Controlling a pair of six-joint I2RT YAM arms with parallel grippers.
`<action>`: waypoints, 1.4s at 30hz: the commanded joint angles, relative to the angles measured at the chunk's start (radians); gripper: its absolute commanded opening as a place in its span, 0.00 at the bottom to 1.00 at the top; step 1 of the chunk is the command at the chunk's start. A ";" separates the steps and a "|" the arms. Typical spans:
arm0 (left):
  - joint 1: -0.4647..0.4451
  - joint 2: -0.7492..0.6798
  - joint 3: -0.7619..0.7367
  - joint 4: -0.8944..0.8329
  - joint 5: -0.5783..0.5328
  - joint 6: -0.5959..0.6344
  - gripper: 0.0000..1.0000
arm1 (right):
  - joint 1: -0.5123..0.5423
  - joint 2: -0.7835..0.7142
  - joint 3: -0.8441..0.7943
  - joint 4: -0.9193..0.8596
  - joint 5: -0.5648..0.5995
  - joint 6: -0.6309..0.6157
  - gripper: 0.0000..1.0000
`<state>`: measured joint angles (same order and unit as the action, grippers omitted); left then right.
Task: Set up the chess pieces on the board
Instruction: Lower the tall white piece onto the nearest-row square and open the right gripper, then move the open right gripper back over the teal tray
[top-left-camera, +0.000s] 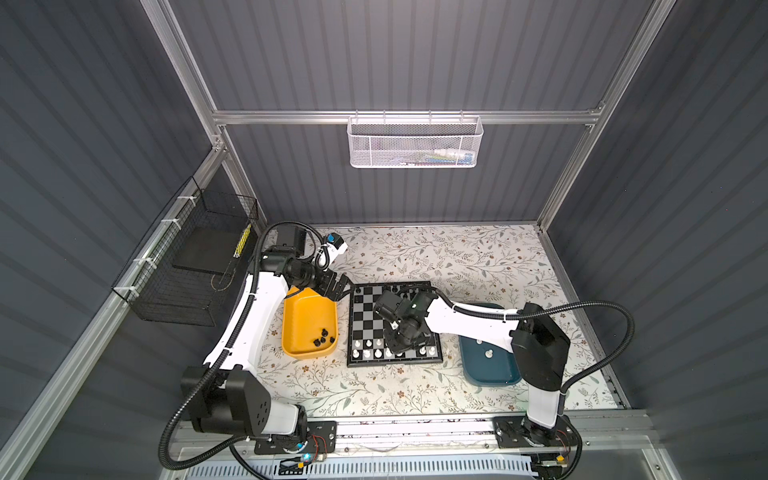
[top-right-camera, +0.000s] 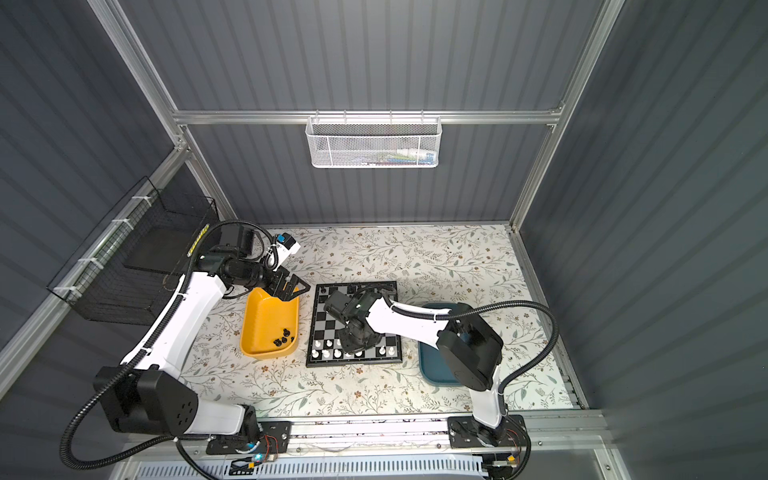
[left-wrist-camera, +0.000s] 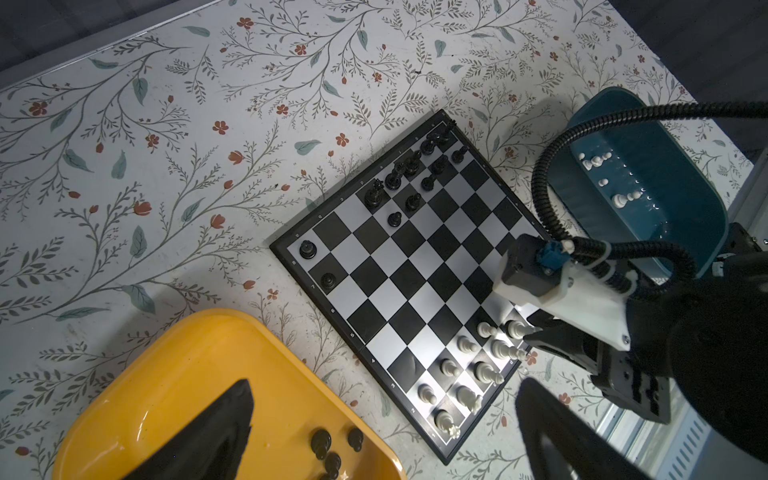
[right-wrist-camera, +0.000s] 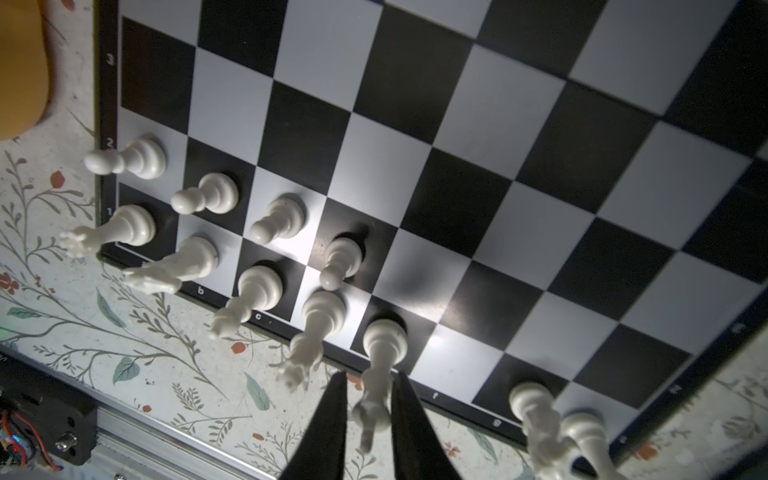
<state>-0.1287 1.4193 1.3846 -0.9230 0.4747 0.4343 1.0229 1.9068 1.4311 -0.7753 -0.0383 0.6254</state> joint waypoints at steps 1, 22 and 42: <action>0.001 -0.011 -0.008 -0.011 0.008 0.002 1.00 | 0.005 0.022 -0.014 -0.010 0.009 0.005 0.26; 0.001 -0.010 -0.002 -0.012 0.002 0.004 1.00 | 0.008 -0.033 0.013 -0.058 0.042 -0.006 0.31; 0.001 -0.004 0.014 -0.025 -0.005 0.016 1.00 | 0.014 -0.112 0.085 -0.149 0.082 -0.045 0.33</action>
<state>-0.1287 1.4193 1.3846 -0.9241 0.4717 0.4347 1.0306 1.8538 1.4769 -0.8528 -0.0029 0.5980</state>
